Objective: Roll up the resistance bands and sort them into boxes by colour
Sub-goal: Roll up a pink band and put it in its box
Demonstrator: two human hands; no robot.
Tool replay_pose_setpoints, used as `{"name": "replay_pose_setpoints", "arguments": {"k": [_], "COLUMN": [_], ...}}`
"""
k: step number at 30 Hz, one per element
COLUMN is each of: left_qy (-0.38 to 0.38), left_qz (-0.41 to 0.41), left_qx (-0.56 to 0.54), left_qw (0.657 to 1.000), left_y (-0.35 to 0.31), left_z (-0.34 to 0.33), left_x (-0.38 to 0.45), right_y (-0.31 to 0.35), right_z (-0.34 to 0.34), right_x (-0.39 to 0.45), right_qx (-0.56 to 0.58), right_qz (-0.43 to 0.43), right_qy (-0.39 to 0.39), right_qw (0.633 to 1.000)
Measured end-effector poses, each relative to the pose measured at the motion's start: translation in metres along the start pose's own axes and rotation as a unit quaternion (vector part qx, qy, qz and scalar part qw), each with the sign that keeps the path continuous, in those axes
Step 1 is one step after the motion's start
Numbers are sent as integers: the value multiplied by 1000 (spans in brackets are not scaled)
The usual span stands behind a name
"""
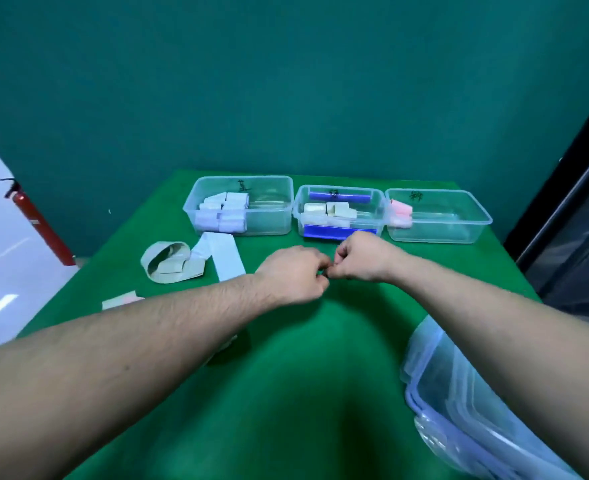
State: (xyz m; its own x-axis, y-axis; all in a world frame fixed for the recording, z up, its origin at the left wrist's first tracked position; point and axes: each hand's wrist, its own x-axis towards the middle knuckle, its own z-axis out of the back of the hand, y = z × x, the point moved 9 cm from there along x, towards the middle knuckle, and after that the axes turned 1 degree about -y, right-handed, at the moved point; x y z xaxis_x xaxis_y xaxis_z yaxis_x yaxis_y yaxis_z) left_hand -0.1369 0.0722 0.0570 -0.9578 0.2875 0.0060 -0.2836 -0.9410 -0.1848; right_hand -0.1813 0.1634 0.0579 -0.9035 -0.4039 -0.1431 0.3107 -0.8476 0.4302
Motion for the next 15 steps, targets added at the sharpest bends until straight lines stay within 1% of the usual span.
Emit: {"name": "replay_pose_setpoints", "arguments": {"k": [7, 12, 15], "left_qy": [13, 20, -36], "left_qz": [44, 84, 120], "left_qx": [15, 14, -2], "left_qw": [999, 996, 992], "left_y": [80, 127, 147], "left_z": [-17, -27, -17], "left_x": [-69, -111, -131], "right_y": [59, 86, 98], "right_z": [-59, -84, -95], "right_x": [1, 5, 3], "right_qx": [-10, 16, 28], "right_qz": [19, 35, 42], "right_qy": [40, 63, 74], "right_qw": [999, 997, 996]}}
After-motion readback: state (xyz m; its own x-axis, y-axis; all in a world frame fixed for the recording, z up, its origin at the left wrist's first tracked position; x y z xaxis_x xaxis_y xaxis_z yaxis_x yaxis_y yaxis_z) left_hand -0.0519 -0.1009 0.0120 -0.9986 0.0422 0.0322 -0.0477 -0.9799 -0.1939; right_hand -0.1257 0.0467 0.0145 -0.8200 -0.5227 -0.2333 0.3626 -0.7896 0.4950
